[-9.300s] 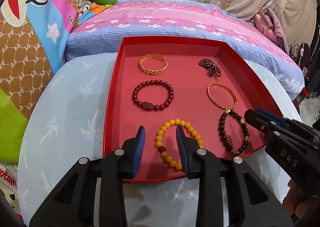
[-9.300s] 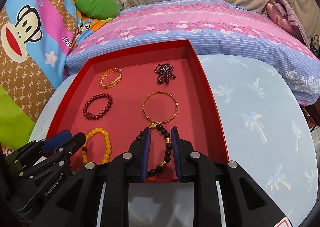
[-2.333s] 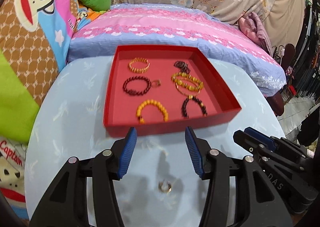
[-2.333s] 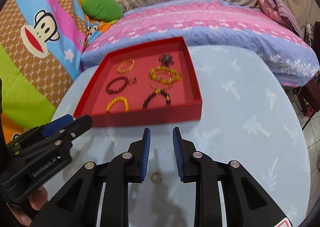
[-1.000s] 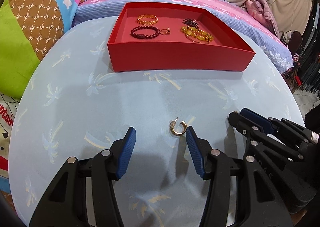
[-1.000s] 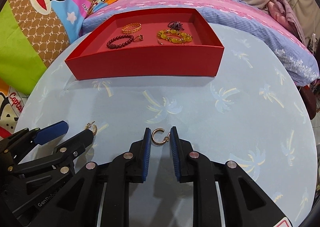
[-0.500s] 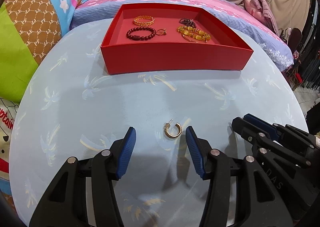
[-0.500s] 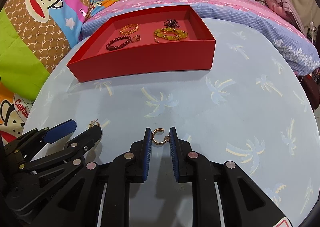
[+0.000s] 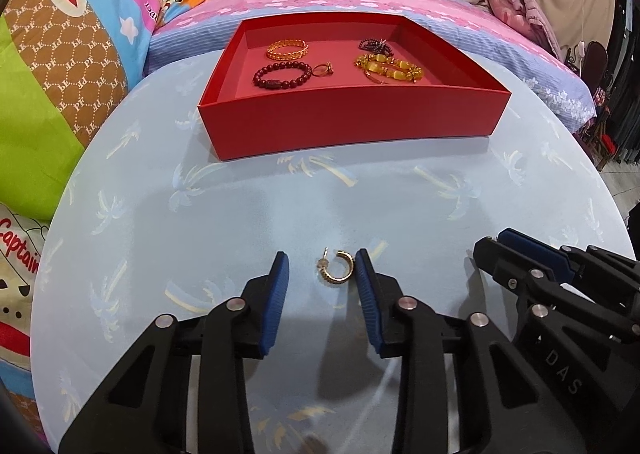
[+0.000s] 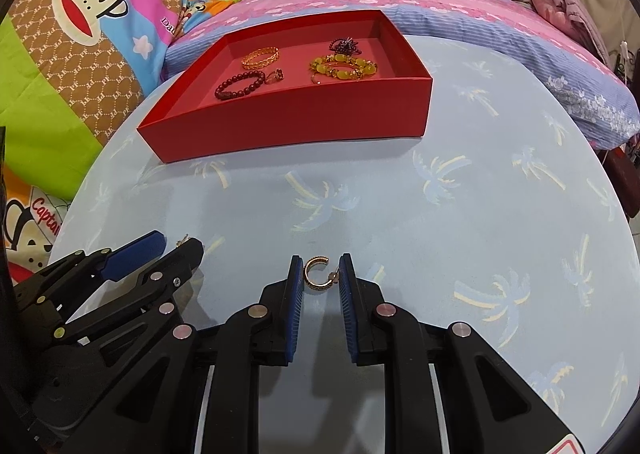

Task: Organize jewelry
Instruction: 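Close the right tool on one gold hoop earring while the left tool grasps the other, then carry both hoop earrings into the red tray and open both tools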

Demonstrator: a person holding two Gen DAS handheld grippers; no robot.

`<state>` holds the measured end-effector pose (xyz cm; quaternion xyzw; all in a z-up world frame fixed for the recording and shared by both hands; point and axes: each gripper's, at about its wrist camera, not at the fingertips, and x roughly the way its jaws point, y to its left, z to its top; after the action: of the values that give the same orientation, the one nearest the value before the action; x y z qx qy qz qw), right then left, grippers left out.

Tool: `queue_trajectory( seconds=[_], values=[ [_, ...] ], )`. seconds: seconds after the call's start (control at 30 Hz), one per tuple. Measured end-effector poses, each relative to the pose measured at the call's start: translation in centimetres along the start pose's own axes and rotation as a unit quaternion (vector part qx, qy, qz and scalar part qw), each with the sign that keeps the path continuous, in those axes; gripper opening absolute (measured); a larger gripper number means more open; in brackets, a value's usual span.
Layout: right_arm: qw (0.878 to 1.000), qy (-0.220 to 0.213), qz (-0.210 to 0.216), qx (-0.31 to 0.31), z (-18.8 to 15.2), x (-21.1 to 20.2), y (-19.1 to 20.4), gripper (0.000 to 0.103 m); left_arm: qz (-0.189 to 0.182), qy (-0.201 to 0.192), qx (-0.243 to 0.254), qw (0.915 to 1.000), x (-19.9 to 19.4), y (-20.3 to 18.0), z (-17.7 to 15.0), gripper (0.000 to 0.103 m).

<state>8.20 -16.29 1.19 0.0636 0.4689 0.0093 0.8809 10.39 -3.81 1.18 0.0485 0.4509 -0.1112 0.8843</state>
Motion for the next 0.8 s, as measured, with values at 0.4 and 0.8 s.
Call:
queue_trajectory(
  seconds=[0.4, 0.8],
  values=[
    [1.0, -0.007, 0.005, -0.001, -0.1, -0.9, 0.2, 0.018, -0.002, 0.006, -0.004, 1.0, -0.3, -0.2, 0.0, 0.018],
    [1.0, -0.027, 0.014, -0.006, 0.2, -2.8, 0.7, 0.018, -0.007, -0.006, -0.008, 0.9999, -2.4, -0.1, 0.5, 0.018]
  ],
)
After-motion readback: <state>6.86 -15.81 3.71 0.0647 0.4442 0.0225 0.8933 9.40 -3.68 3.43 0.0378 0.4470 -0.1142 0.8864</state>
